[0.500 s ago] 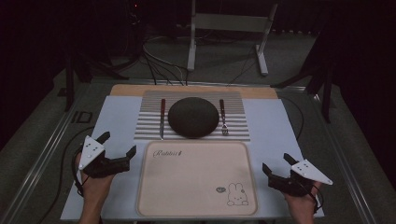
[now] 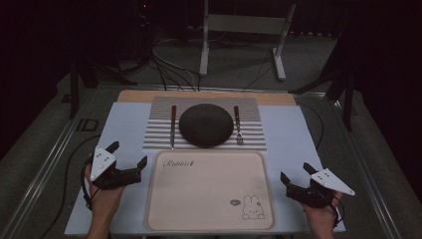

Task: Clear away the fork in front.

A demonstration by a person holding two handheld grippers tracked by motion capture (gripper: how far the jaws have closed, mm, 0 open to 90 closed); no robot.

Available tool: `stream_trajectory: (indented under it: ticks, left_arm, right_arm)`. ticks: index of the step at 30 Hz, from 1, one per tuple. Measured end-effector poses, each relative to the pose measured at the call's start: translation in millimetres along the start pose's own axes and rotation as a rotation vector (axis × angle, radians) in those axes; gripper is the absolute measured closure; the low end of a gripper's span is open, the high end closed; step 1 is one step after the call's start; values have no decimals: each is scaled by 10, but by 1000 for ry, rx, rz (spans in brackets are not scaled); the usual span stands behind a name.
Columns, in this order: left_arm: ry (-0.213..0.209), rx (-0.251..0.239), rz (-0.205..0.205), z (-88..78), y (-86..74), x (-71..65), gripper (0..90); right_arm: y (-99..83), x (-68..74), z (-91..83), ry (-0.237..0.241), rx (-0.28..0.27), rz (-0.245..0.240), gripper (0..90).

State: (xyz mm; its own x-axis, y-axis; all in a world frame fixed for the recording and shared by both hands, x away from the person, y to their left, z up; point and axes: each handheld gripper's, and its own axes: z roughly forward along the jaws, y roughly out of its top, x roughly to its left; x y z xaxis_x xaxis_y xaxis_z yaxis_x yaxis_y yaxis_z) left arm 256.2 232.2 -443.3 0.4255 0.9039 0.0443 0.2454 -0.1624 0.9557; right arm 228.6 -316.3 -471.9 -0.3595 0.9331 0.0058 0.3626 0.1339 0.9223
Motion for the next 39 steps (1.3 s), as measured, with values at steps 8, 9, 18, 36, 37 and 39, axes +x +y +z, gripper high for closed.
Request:
stream_trajectory:
  ticks: [8, 9, 18, 36, 37, 39]
  left_arm:
    - [-2, 20, 28, 50, -20, -63, 1]
    - [-2, 20, 28, 50, -20, -63, 1]
    - [17, 13, 5, 38, -39, -10, 1]
    - [29, 19, 10, 44, -45, -11, 1]
    - [29, 20, 11, 49, -48, -16, 1]
    - [30, 26, 20, 56, -50, -22, 1]
  right_arm:
    - [87, -19, 31, -25, 13, 25, 115]
    - [87, -19, 31, -25, 13, 25, 115]
    - [255, -47, 101, -5, 26, 42, 115]
    - [573, -24, 288, 12, 48, 31, 115]
    - [590, -17, 301, 14, 49, 26, 114]
    - [622, -1, 332, 19, 50, 19, 114]
